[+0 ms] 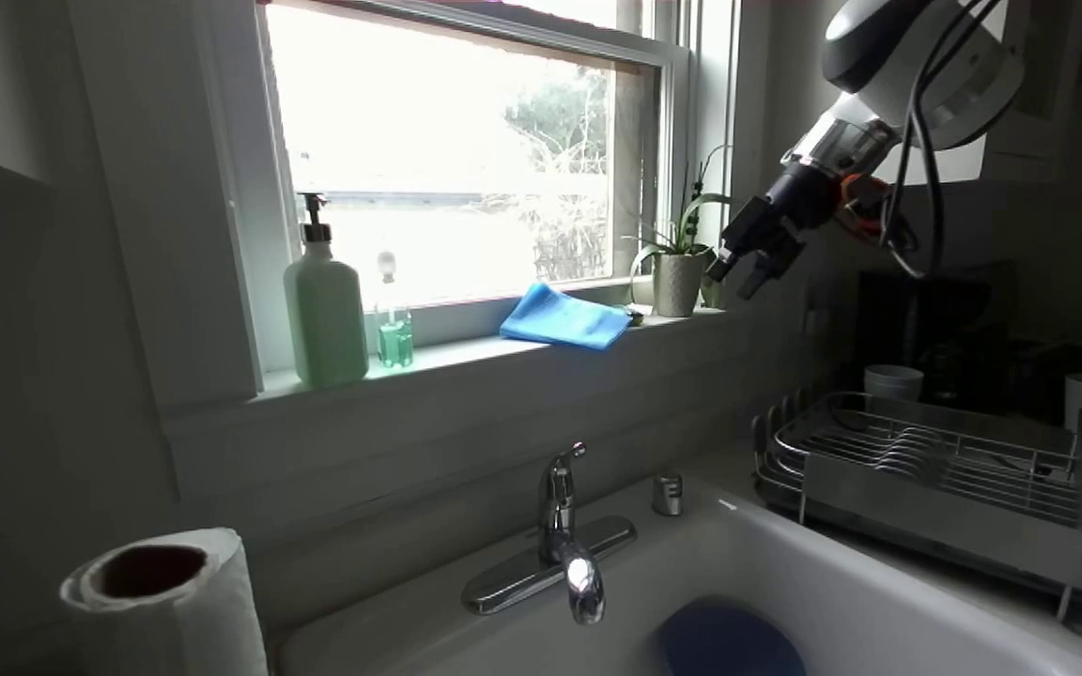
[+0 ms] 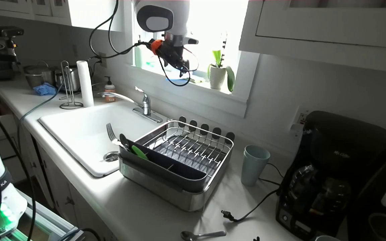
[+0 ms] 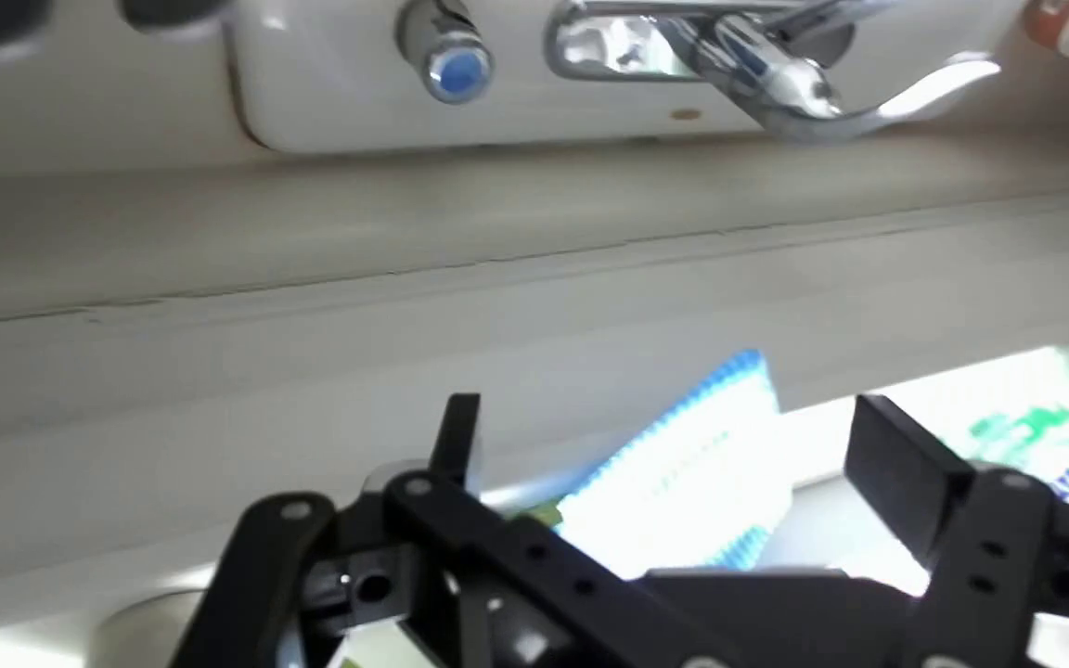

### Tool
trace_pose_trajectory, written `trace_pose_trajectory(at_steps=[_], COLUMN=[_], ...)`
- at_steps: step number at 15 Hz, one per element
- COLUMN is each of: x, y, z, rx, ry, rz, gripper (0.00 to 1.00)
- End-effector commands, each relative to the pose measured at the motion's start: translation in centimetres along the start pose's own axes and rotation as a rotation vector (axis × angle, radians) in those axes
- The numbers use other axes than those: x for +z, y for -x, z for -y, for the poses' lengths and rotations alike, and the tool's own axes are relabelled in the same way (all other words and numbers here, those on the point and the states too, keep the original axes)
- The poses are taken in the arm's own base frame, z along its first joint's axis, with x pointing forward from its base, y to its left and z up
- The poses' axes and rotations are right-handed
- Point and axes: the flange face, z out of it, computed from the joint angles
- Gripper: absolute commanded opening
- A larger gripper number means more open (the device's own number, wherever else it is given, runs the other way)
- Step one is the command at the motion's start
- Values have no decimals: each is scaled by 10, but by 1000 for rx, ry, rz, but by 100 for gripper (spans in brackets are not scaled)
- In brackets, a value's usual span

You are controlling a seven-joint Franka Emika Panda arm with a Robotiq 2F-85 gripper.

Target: Put the blue towel over the tap faucet

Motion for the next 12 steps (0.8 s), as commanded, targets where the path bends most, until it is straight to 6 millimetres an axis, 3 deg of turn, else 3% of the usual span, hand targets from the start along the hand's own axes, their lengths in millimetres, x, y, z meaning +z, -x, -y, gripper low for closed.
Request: trace_pose_trajectory(at_steps=[1, 4, 6, 7, 12], x=[8, 29, 31, 46, 83], y=[-9, -25, -28, -30, -38], z=[7, 4, 0, -1, 3], rx=[-2, -4, -4, 10, 83], ry=[-59, -116, -116, -168, -263], rz=[-3, 2, 1, 12, 38], gripper=[100, 100, 100, 100, 100])
